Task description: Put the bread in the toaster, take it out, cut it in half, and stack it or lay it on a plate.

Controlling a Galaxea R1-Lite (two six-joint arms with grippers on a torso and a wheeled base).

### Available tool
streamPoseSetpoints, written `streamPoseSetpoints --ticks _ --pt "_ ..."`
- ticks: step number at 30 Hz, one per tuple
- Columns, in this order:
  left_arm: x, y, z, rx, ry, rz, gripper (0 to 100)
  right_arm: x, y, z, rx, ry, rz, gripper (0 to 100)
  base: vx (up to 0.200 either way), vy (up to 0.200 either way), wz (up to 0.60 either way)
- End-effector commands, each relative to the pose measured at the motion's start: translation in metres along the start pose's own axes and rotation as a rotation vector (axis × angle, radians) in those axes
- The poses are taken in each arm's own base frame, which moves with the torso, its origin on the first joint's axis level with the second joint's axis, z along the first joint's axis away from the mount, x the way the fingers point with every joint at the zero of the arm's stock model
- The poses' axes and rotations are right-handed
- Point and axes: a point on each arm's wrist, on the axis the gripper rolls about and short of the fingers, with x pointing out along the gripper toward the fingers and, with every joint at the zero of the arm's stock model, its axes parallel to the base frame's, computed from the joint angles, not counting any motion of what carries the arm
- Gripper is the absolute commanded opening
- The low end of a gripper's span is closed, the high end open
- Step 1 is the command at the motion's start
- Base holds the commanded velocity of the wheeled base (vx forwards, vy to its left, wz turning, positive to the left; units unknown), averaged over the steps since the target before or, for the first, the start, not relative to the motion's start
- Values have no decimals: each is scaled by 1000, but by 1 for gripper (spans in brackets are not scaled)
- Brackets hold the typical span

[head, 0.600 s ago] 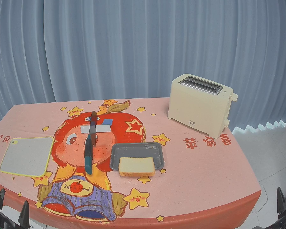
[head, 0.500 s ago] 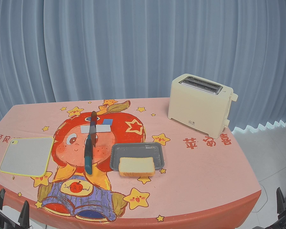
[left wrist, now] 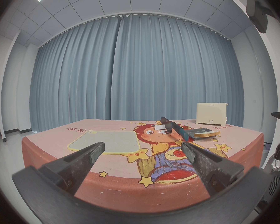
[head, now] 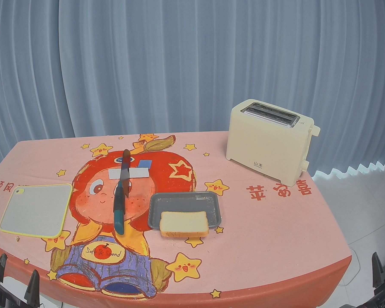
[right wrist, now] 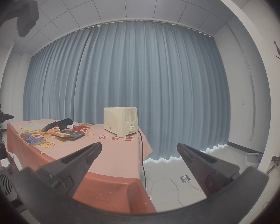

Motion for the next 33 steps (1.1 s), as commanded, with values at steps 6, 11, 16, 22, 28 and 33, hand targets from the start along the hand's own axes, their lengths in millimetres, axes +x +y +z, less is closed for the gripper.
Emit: streamPoseSetpoints --ticks 6,11,16,22,28,33 --pt "1 0 -5 0 18 1 100 0 0 -5 -3 0 1 100 0 0 0" --pt "1 0 -5 0 18 1 100 0 0 -5 -10 -5 1 100 0 0 0" --pt "1 0 -5 0 18 -1 100 -2 0 15 -41 -198 3 100 0 0 0" --pt "1 0 -5 0 18 1 100 -2 0 13 -54 -174 6 100 0 0 0" --pt "1 0 -5 0 18 1 100 -2 1 16 -50 -187 51 100 0 0 0" --pt "1 0 -5 0 18 1 100 -4 2 20 -37 -198 83 100 0 0 0"
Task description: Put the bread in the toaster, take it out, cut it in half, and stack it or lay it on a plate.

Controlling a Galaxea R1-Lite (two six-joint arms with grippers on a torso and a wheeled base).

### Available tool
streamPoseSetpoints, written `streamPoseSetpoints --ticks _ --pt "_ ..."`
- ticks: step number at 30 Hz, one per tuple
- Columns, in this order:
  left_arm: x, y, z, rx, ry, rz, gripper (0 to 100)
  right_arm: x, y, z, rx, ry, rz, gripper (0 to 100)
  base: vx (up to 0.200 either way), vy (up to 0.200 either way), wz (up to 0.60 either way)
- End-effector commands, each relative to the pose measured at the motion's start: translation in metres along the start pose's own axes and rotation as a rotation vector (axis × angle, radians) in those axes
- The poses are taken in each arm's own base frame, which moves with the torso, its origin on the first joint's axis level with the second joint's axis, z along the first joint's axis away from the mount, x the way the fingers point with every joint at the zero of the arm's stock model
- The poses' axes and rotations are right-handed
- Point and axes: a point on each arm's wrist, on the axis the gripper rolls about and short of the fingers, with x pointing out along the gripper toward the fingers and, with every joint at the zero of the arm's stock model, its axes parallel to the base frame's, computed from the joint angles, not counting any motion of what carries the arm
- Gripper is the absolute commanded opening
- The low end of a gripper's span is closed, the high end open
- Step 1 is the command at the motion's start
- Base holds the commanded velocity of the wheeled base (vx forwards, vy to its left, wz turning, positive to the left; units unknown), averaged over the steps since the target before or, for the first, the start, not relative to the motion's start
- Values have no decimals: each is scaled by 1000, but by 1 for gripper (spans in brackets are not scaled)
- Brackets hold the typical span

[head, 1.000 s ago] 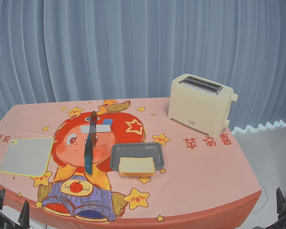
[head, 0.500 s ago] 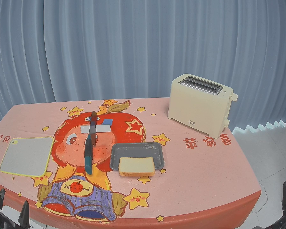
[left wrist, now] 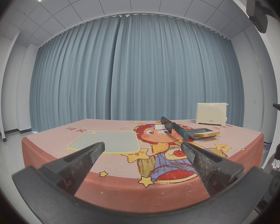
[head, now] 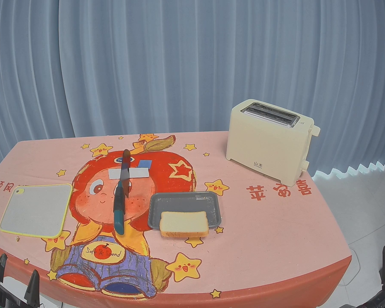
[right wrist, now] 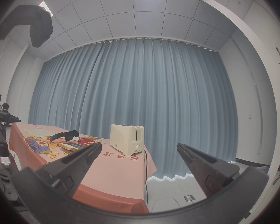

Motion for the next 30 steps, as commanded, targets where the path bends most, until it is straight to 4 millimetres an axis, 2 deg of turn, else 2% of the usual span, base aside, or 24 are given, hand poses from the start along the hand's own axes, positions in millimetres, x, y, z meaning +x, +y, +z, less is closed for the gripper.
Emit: streamPoseSetpoints --ticks 1,8,16,23,30 --pt "1 0 -5 0 18 1 100 -2 0 1 9 -6 7 100 0 0 0" --pt "1 0 -5 0 18 1 100 -6 1 4 47 81 36 100 0 0 0" --pt "1 0 -5 0 18 1 100 -6 2 10 51 88 108 100 0 0 0" --pt "1 0 -5 0 18 1 100 3 3 21 73 142 175 100 0 0 0" --pt "1 0 -5 0 18 1 100 11 3 24 81 200 238 100 0 0 0"
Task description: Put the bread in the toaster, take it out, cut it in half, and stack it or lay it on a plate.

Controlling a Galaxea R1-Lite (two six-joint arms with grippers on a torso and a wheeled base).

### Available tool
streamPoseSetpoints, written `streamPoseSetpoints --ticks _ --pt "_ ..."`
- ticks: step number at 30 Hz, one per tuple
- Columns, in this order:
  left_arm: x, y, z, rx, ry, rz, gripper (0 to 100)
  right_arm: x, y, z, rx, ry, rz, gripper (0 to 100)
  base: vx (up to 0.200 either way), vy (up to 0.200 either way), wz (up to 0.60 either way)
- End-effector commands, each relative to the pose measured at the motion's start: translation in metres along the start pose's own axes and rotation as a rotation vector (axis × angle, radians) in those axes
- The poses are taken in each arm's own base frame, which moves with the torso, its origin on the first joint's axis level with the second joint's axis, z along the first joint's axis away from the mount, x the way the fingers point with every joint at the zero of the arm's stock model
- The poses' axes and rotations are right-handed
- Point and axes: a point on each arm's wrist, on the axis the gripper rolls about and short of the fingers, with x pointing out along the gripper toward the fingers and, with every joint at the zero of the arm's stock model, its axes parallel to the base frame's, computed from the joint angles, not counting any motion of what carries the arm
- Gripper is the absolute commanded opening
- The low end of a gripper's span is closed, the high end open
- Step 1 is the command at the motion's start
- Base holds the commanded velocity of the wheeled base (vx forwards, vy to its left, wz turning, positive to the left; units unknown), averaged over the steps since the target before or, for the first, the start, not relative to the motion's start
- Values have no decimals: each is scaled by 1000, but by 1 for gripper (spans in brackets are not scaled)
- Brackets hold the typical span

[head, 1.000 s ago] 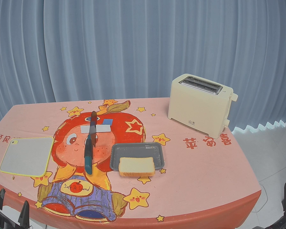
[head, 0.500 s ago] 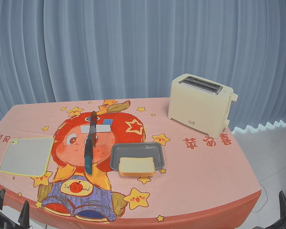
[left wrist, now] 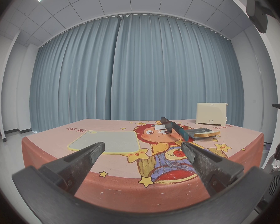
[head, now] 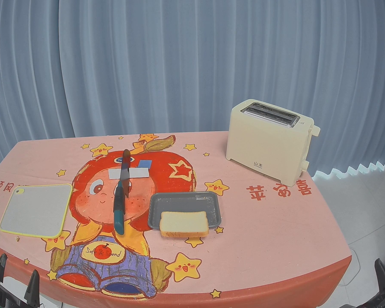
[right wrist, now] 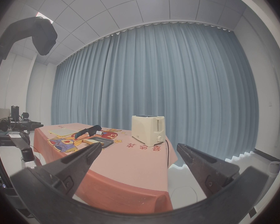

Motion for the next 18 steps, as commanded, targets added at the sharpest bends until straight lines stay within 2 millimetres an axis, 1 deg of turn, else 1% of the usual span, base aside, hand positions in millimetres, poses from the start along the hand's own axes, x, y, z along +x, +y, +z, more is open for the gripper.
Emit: streamPoseSetpoints --ticks 1,6,9,10,14,15,16,18 --pt "1 0 -5 0 18 1 100 9 -2 5 8 61 30 100 0 0 0" --pt "1 0 -5 0 18 1 100 16 -3 22 8 80 88 100 0 0 0" --pt "1 0 -5 0 18 1 100 23 -4 36 15 97 136 100 0 0 0" --pt "1 0 -5 0 18 1 100 23 -4 36 15 97 136 100 0 0 0" --pt "1 0 -5 0 18 1 100 34 -6 57 12 103 194 100 0 0 0" --pt "1 0 -5 0 18 1 100 34 -6 57 12 103 194 100 0 0 0" --pt "1 0 -5 0 18 1 100 39 -7 66 9 105 213 100 0 0 0" --pt "1 0 -5 0 18 1 100 43 -8 70 12 113 219 100 0 0 0"
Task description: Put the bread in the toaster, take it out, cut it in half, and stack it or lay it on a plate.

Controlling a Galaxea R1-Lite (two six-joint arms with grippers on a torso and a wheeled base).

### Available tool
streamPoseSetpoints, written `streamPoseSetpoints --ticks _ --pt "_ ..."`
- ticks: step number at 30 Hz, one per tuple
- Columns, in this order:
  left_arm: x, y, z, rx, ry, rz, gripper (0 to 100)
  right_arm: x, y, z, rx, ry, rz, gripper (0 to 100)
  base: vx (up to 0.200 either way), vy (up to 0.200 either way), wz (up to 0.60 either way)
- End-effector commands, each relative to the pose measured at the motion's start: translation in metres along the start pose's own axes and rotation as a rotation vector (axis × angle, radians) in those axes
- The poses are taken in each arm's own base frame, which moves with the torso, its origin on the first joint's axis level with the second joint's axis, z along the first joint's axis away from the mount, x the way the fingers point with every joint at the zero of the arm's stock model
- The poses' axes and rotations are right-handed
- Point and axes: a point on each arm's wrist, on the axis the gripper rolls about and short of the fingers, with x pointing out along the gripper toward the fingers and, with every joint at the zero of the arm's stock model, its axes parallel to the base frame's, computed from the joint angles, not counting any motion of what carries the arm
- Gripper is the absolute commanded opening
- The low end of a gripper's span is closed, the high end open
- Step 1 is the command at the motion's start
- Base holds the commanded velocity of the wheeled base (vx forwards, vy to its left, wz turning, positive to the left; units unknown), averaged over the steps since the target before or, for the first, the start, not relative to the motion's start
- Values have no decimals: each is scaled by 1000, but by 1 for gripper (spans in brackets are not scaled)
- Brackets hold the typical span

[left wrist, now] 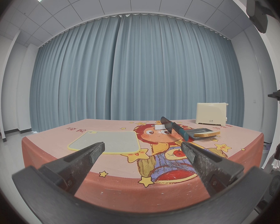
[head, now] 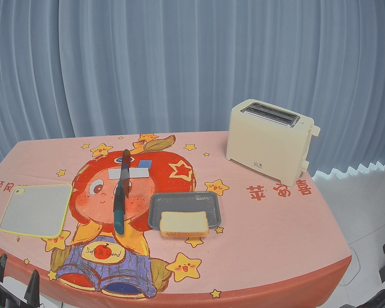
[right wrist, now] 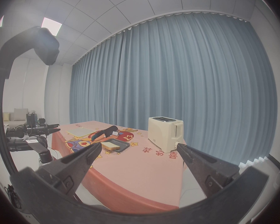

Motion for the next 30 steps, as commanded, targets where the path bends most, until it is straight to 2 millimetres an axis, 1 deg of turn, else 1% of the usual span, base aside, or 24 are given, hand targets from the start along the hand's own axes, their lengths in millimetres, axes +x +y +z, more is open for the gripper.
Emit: streamPoseSetpoints --ticks 1,3,4,7,9,11,18,23,30 --pt "1 0 -5 0 18 0 100 18 -9 19 18 54 32 100 0 0 0" --pt "1 0 -5 0 18 0 100 20 -10 21 16 61 44 100 0 0 0" --pt "1 0 -5 0 18 0 100 25 -12 28 3 66 79 100 0 0 0" --pt "1 0 -5 0 18 0 100 32 -13 42 -14 56 143 100 0 0 0" --pt "1 0 -5 0 18 0 100 34 -12 47 -14 55 179 100 0 0 0" --pt "1 0 -5 0 18 0 100 34 -11 46 -10 60 193 100 0 0 0" --pt "1 0 -5 0 18 0 100 38 -9 20 12 144 278 100 0 0 0" --pt "1 0 -5 0 18 0 100 40 -9 16 17 165 293 100 0 0 0" --pt "1 0 -5 0 18 0 100 40 -8 16 25 164 304 100 0 0 0"
